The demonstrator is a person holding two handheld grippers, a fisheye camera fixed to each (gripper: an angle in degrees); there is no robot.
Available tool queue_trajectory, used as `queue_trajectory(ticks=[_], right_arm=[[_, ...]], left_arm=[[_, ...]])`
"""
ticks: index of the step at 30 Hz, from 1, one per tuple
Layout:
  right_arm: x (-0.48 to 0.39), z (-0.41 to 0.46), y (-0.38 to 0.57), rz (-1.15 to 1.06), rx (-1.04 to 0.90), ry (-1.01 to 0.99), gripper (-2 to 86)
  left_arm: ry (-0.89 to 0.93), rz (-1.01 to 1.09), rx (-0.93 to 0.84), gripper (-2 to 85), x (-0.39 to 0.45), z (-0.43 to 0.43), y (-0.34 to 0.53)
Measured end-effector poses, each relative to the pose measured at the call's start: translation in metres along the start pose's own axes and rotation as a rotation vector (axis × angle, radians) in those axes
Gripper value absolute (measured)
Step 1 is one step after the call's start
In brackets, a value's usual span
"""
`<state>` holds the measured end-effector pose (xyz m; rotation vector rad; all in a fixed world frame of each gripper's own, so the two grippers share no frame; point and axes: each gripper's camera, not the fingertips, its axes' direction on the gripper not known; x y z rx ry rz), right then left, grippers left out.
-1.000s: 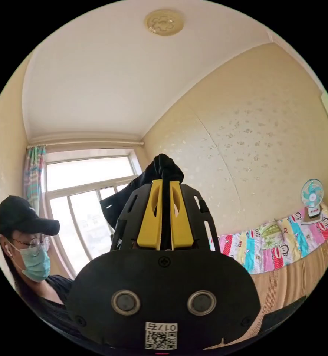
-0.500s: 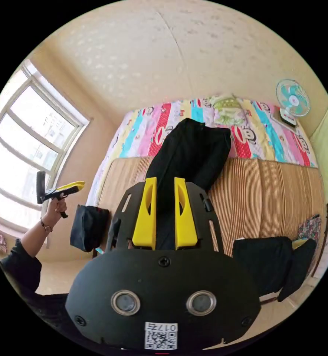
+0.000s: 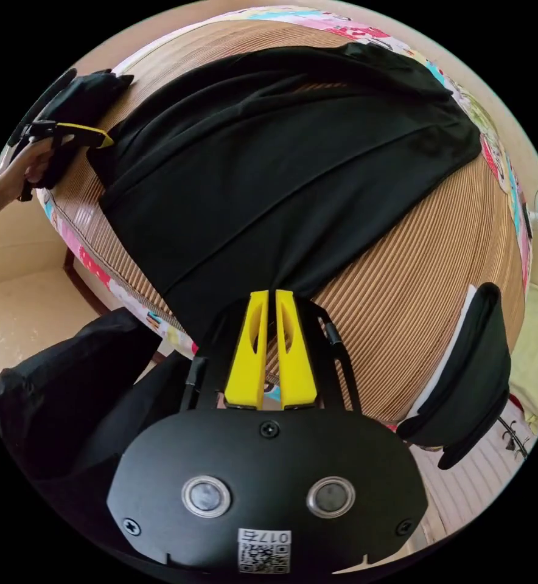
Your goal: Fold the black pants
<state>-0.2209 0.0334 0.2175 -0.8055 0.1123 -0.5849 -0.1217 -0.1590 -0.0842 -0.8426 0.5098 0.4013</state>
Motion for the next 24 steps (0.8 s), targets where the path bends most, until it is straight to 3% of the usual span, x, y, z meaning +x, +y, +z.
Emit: queue_trajectory(ticks=[4, 8, 13, 15, 18, 22, 24], right_arm=[[0.040, 0.004, 0.039, 0.092, -0.074, -0.092, 2.6], [0.115, 0.003, 0.088, 0.300, -0.134, -0.389, 2.9], [0.190, 0.024, 0.156, 0.628, -0.129, -0.571, 8.1], [0.208, 0.052, 0.179, 0.698, -0.109, -0.779, 12.0], [0.213, 0.080, 0.190, 0.684, -0.069, -0.933, 14.5], [0.206, 0.093, 0.178, 0.571, -0.086, -0.913, 14.2], [0.199, 0.100, 0.172, 0.521, -0.120, -0.923, 10.0]], left_arm=[[0.171, -0.008, -0.009, 3.2, -0.007, 0.002, 0.060], [0.198, -0.208, -0.069, 4.4, -0.034, -0.003, 0.114], [0.274, -0.303, -0.135, 7.5, -0.060, -0.021, 0.142], [0.270, -0.257, -0.117, 7.7, -0.064, -0.040, 0.133], [0.296, -0.166, -0.073, 7.7, -0.062, -0.065, 0.106], [0.387, -0.064, -0.012, 7.7, -0.050, -0.096, 0.065], [0.419, 0.027, 0.031, 7.7, -0.035, -0.117, 0.043]])
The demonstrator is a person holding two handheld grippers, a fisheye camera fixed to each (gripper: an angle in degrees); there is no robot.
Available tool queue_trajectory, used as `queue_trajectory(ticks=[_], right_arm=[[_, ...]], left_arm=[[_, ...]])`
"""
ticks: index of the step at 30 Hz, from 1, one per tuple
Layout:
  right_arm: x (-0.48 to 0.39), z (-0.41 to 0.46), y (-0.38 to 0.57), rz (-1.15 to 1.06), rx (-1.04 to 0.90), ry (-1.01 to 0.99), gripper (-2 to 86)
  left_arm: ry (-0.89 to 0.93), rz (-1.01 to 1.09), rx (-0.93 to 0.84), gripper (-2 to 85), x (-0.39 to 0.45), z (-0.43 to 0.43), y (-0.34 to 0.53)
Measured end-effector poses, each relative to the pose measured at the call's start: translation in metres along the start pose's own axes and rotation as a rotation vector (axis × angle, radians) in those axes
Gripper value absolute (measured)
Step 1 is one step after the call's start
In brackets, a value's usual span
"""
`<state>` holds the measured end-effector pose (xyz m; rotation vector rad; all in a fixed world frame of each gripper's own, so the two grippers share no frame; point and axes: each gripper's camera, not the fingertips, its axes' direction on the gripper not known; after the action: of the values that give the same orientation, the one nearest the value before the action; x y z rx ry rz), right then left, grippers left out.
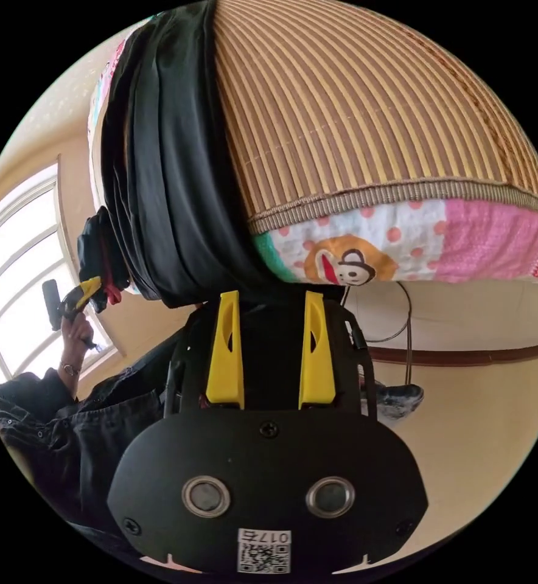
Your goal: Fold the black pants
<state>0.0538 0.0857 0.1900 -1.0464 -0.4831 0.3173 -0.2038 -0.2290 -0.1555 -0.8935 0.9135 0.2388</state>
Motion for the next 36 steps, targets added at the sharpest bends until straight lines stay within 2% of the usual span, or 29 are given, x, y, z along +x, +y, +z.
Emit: queue_trajectory(ticks=[4, 8, 13, 15, 19, 20, 22, 28, 30, 33, 36], right_arm=[[0.000, -0.008, 0.029, -0.017, -0.015, -0.033, 3.3], [-0.007, -0.071, 0.102, -0.058, 0.140, -0.120, 2.0], [-0.048, -0.139, 0.151, -0.279, 0.234, -0.305, 1.7], [-0.065, -0.152, 0.157, -0.387, 0.189, -0.301, 1.9], [-0.055, -0.156, 0.149, -0.534, -0.010, -0.162, 2.7], [-0.043, -0.161, 0.139, -0.563, -0.084, -0.161, 3.2], [-0.021, -0.183, 0.115, -0.553, -0.108, -0.158, 4.3], [0.016, -0.280, -0.056, -0.399, 0.227, -0.144, 13.4], [0.031, -0.290, -0.140, -0.278, 0.353, -0.215, 14.1], [0.056, -0.285, -0.217, -0.111, 0.473, -0.360, 14.0], [0.063, -0.273, -0.249, 0.022, 0.559, -0.451, 11.9]], left_arm=[[0.067, 0.104, -0.023, 7.9, 0.026, -0.004, -0.023], [0.154, 0.173, -0.108, 10.9, 0.066, 0.009, -0.037], [0.255, 0.249, -0.301, 15.8, 0.125, 0.052, -0.045], [0.196, 0.233, -0.391, 13.0, 0.132, 0.073, -0.048], [0.134, 0.230, -0.365, 3.4, 0.124, 0.070, -0.039], [0.139, 0.228, -0.348, 2.3, 0.118, 0.067, -0.035], [0.151, 0.217, -0.317, 1.4, 0.107, 0.061, -0.030], [0.288, 0.173, -0.213, 0.1, 0.070, 0.038, -0.015], [0.320, 0.149, -0.193, -0.1, 0.059, 0.036, -0.006], [0.396, 0.108, -0.154, -0.1, 0.044, 0.035, 0.002], [0.459, 0.090, -0.132, -0.1, 0.033, 0.036, 0.006]])
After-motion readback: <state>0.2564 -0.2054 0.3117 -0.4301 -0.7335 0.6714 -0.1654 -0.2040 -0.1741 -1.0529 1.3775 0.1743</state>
